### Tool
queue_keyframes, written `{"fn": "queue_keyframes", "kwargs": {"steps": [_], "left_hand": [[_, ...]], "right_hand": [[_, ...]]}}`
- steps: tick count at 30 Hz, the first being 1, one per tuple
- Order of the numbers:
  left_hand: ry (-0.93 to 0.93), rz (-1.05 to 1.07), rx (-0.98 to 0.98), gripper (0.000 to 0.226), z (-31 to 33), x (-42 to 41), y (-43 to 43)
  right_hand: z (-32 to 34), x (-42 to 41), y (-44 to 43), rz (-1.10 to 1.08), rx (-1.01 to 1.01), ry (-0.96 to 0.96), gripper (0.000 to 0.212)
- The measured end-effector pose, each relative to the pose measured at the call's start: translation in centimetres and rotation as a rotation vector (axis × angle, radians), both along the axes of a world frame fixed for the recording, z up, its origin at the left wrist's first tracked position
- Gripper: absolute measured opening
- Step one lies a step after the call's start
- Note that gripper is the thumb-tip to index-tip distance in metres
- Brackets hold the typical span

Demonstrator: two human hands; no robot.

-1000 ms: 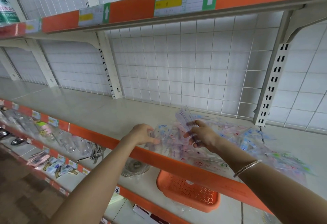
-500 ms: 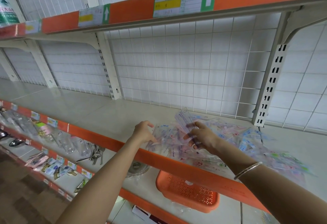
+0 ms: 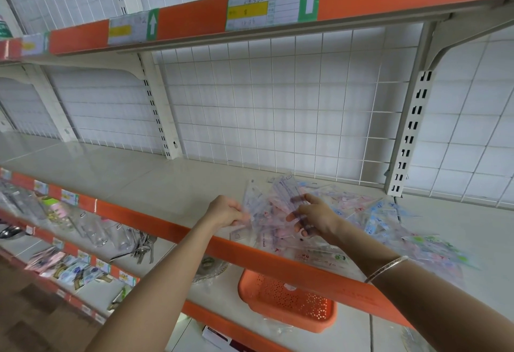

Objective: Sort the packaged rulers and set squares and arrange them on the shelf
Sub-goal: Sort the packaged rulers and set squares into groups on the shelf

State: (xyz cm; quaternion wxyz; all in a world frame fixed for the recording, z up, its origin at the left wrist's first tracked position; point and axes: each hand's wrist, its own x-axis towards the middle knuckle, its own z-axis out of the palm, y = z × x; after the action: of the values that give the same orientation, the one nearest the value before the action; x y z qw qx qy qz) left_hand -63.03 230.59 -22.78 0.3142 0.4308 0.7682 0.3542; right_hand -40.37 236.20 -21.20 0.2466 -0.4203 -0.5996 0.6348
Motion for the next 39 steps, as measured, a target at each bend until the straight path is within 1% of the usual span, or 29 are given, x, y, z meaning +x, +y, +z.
{"fn": "queue_keyframes", "kwargs": {"steps": [3, 7, 13, 18, 19, 22, 23, 25, 30, 33, 35, 39], "left_hand": [[-0.138, -0.045, 0.082, 0.017, 1.4, 2.1, -0.2], [-0.286, -0.121, 0.12, 0.022, 2.6, 5.2, -0.1], [-0.414, -0.249, 0.15, 0.012, 3.0, 10.2, 0.9], [-0.408, -0.326, 0.177, 0.01, 3.1, 14.6, 2.3], [-0.402, -0.323, 0.185, 0.012, 3.1, 15.6, 2.7], [-0.39, -0.303, 0.196, 0.027, 3.0, 19.2, 4.2], [-0.393, -0.301, 0.201, 0.028, 3.0, 20.5, 4.6], [-0.419, -0.305, 0.221, 0.025, 3.0, 23.6, 5.3], [-0.478, -0.313, 0.257, 0.021, 2.8, 31.2, 6.8], [-0.497, -0.365, 0.235, 0.009, 2.9, 35.7, 7.5], [-0.489, -0.409, 0.211, 0.011, 3.1, 38.7, 7.9], [-0.476, -0.471, 0.214, 0.021, 3.3, 44.6, 8.4]], "right_hand": [[0.3, 0.2, 0.2, -0.03, 0.013, 0.023, 0.027], [0.8, 0.9, 0.6, -0.126, 0.045, 0.084, 0.022], [1.0, 3.9, 0.9, -0.264, 0.079, 0.156, 0.011], [1.0, 7.9, 1.2, -0.411, 0.109, 0.204, 0.012], [1.0, 9.1, 1.2, -0.435, 0.113, 0.2, 0.013], [1.1, 13.0, 1.3, -0.509, 0.148, 0.159, 0.011], [1.1, 14.4, 1.4, -0.535, 0.158, 0.145, 0.012], [1.1, 17.5, 1.4, -0.586, 0.173, 0.128, 0.014], [1.2, 25.2, 0.9, -0.715, 0.203, 0.103, 0.01], [1.1, 29.6, 0.8, -0.792, 0.228, 0.059, 0.011], [0.9, 32.6, 0.7, -0.85, 0.228, 0.014, 0.013], [0.7, 38.3, 0.4, -0.922, 0.241, -0.086, 0.014]]}}
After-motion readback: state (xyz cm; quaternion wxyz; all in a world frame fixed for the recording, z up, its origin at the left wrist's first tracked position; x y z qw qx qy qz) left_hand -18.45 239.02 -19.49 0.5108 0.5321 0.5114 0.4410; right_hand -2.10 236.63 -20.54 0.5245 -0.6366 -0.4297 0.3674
